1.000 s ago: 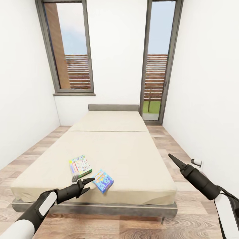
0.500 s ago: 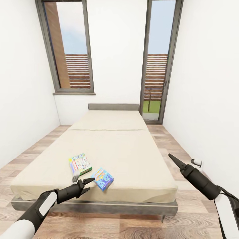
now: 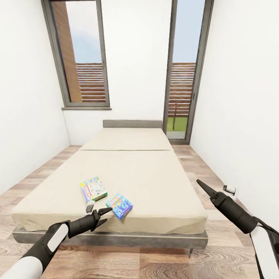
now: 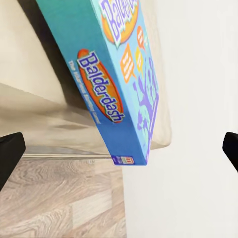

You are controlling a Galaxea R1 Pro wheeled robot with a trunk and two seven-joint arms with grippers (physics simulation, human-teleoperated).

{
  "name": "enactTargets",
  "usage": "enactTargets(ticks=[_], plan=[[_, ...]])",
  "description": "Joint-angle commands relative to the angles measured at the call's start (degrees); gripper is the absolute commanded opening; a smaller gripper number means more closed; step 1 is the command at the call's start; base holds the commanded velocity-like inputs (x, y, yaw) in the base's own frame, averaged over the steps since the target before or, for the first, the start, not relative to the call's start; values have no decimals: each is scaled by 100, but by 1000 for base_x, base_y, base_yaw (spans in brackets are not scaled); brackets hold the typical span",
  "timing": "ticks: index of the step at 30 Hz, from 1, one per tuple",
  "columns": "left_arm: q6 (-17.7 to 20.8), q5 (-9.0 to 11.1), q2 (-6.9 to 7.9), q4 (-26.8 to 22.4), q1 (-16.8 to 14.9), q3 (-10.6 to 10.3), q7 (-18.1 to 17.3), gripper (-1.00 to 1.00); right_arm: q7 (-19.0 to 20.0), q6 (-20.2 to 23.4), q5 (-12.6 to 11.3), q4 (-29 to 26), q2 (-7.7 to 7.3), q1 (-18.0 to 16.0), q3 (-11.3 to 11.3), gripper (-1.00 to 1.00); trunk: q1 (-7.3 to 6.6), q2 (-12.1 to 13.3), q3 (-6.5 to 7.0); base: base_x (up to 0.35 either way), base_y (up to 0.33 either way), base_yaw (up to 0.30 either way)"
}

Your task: Put all the toys in the child's room - the three board games (two on the bed and one on the table), the two jigsaw puzzles on the table, and the tennis ball on the table - inside the toy box on the table in the child's room.

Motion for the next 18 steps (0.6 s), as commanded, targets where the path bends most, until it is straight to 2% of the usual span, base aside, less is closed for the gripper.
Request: enactTargets(ticks=[1, 7, 18], plan=[[33, 46, 0, 0, -4, -23, 4, 100, 5, 36, -23, 0, 0, -4, -4, 100, -1, -3, -6, 0, 0, 0], [24, 43, -26, 0, -4, -27, 18, 100, 5, 36, -23, 0, 0, -4, -4, 100, -1, -3, -6, 0, -1, 0], [12, 43, -55, 0, -4, -33, 30, 100, 6, 44, -23, 0, 0, -4, -6, 100, -1, -3, -6, -24, -87, 0]])
